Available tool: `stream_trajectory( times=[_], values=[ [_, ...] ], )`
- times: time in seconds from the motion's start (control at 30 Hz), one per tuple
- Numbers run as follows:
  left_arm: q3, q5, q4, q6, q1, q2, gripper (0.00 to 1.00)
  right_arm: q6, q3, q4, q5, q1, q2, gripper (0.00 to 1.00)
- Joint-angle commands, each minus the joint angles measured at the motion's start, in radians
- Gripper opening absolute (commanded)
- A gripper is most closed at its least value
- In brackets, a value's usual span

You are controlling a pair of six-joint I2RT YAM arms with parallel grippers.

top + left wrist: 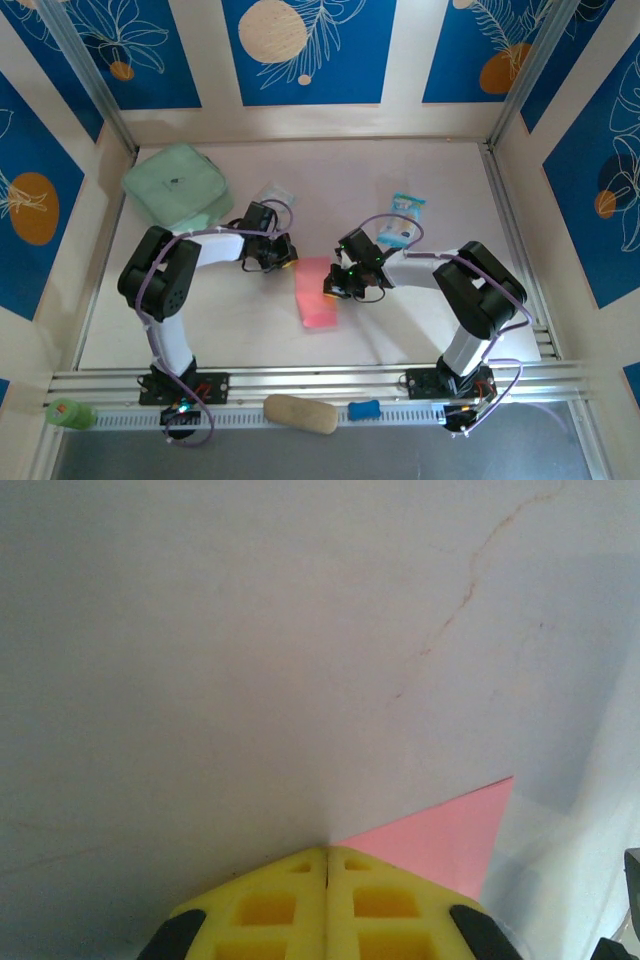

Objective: Fold a paper plane with a square sheet of paper (pick it up from the middle)
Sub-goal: First fold a square sheet of paper at the bottom-center of the table.

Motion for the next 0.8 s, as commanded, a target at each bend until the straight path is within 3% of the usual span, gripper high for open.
stream_trajectory(
  times=[0.0,0.3,0.57,0.77],
  values=[
    [0.019,-0.148,-0.029,-0.029,0.048,0.037,0.0,0.007,-0.051,-0.158,0.039,0.003,0.027,0.0],
    [0.057,-0.157,-0.102,-0.013,0.048,0.016,0.0,0.01,-0.052,-0.152,0.039,0.006,0.026,0.0],
    [-0.013,-0.067,-0.071,0.005,0.019,-0.127,0.0,0.019,-0.046,-0.147,0.043,0.012,0.024,0.0],
    [-0.157,0.055,0.03,-0.008,-0.07,-0.248,0.0,0.023,-0.043,-0.153,0.048,0.017,0.021,0.0]
  ],
)
